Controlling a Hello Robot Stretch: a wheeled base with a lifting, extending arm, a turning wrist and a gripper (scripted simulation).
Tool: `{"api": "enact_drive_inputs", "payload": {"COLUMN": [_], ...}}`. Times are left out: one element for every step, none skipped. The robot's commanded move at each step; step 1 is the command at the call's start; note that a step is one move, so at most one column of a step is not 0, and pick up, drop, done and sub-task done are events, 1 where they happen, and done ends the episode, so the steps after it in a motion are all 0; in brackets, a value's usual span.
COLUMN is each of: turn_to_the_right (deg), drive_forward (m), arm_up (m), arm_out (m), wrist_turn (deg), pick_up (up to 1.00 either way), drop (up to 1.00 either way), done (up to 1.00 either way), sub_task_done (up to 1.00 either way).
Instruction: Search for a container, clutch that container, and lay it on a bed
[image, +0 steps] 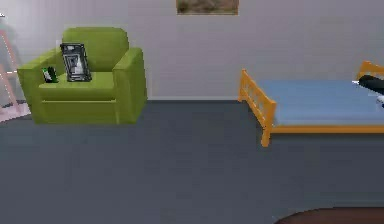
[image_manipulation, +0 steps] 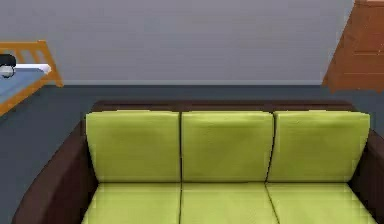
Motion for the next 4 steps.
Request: {"api": "enact_drive_inputs", "payload": {"turn_to_the_right": [-45.0, -45.0, -27.0, 0.0], "drive_forward": [0.0, 0.0, 0.0, 1.0], "arm_up": [0.0, 0.0, 0.0, 0.0], "arm_out": [0.0, 0.0, 0.0, 0.0], "wrist_turn": [0.0, 0.0, 0.0, 0.0], "pick_up": [0.0, 0.0, 0.0, 0.0], "drop": [0.0, 0.0, 0.0, 0.0], "done": [0.0, 0.0, 0.0, 0.0], "sub_task_done": [0.0, 0.0, 0.0, 0.0]}}
